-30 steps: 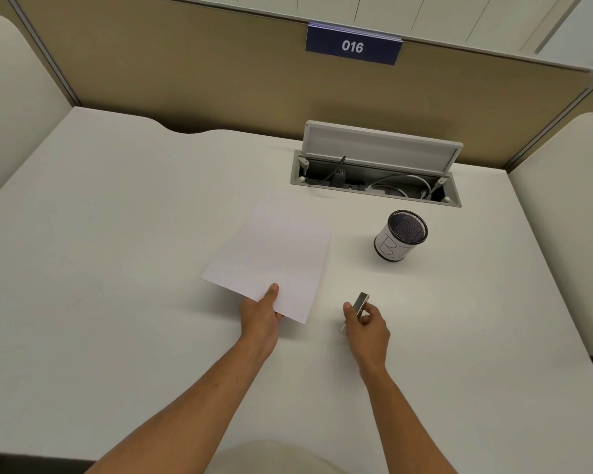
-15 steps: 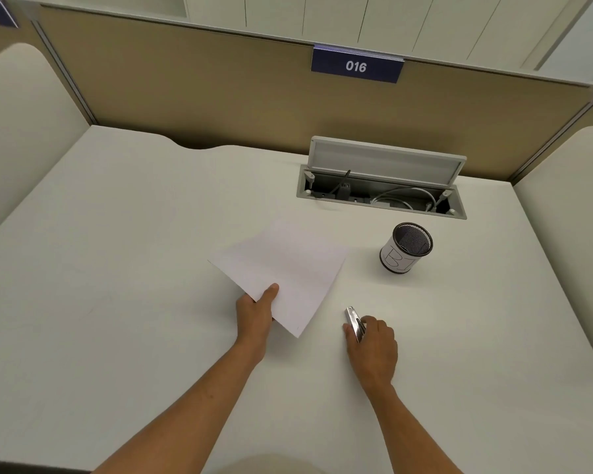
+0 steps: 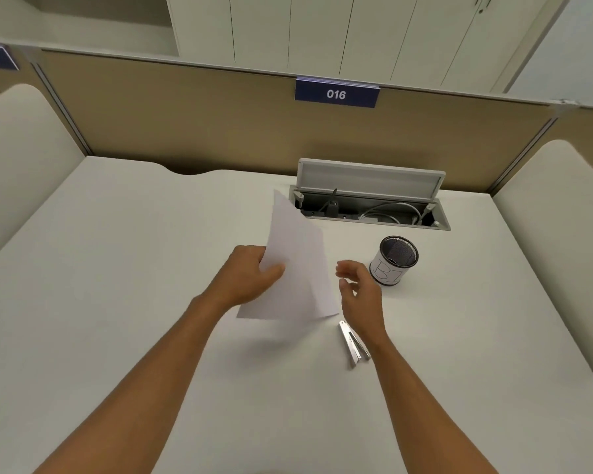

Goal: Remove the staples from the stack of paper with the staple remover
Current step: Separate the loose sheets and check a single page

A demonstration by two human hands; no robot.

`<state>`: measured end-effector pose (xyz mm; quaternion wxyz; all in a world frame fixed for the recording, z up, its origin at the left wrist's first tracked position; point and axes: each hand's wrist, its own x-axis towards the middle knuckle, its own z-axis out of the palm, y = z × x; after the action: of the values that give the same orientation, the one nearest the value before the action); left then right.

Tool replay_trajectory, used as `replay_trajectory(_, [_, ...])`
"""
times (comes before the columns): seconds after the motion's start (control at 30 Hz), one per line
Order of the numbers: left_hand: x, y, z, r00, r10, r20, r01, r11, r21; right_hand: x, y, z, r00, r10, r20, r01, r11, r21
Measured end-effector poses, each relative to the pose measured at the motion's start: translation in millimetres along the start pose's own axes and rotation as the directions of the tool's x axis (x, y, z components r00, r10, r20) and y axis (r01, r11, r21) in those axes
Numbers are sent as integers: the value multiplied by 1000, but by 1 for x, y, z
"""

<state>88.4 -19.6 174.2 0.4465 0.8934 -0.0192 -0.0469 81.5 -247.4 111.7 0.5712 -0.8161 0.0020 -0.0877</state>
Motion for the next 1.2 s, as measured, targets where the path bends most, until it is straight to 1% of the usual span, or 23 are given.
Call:
replay_trajectory(0.03, [2,9,-7,998,44,35,-47,994,97,7,-8,0,1000,-7,21,6,1000,19])
replay_trajectory(0.1, [6,26,-19,986,140,91,-160,945,285,21,-20,-2,997,-30,71,28,999,30])
replay_trajectory(0.17, [7,42,-28,967,215,138,-253,881,399,34,-28,-7,992,-44,114,46,999,-18])
replay_trajectory(0.23, [7,54,-37,948,267,171,-317,826,467,47,-37,-16,991,-49,125,60,995,-83])
replay_trajectory(0.27, [7,59,-41,941,283,186,-338,803,491,52,-42,-21,989,-76,124,89,991,-101])
replay_trajectory(0.33, [7,66,-48,927,310,212,-376,761,528,60,-48,-32,980,-138,143,154,982,-107])
replay_trajectory(0.4, [7,72,-54,916,337,216,-399,739,542,65,-51,-41,972,-134,193,153,984,-87])
replay_trajectory(0.5, [10,79,-62,899,407,159,-425,730,536,62,-49,-45,965,-105,239,111,994,-15])
replay_trajectory(0.57, [12,78,-67,868,490,81,-452,712,538,57,-45,-44,969,-110,221,98,993,64])
replay_trajectory(0.63, [15,71,-73,812,582,-47,-483,715,505,52,-41,-44,979,-100,180,68,982,176])
replay_trajectory(0.67, [16,66,-77,781,610,-131,-495,733,466,49,-38,-44,986,-70,151,33,970,240])
replay_trajectory(0.7, [18,60,-81,757,614,-221,-510,768,388,48,-36,-45,992,-27,121,-10,954,299])
replay_trajectory(0.73, [20,52,-83,747,586,-314,-529,810,253,47,-34,-46,995,17,97,-50,937,345])
replay_trajectory(0.77, [22,45,-84,763,517,-388,-534,843,71,47,-32,-47,995,53,80,-80,922,379])
replay_trajectory(0.8, [25,37,-82,807,419,-415,-510,850,-133,47,-30,-47,994,77,73,-100,909,405])
replay_trajectory(0.83, [27,28,-76,860,323,-395,-457,832,-314,46,-28,-46,993,90,74,-113,897,427])
replay_trajectory(0.87, [28,19,-68,906,248,-344,-390,806,-445,46,-27,-44,992,98,75,-122,886,448])
replay_trajectory(0.9, [28,9,-58,940,193,-281,-319,787,-528,46,-26,-41,991,109,76,-132,875,466])
replay_trajectory(0.93, [28,-1,-47,964,147,-221,-251,779,-575,45,-24,-38,989,124,81,-148,866,478])
replay_trajectory(1.0, [25,-20,-26,986,62,-156,-144,788,-598,43,-19,-30,981,167,99,-194,859,473])
replay_trajectory(1.1, [22,-44,0,984,-67,-162,-38,822,-569,40,-3,-18,956,262,133,-294,860,416])
replay_trajectory(1.2, [20,-66,18,951,-243,-189,96,817,-568,36,16,-3,919,362,154,-394,852,344])
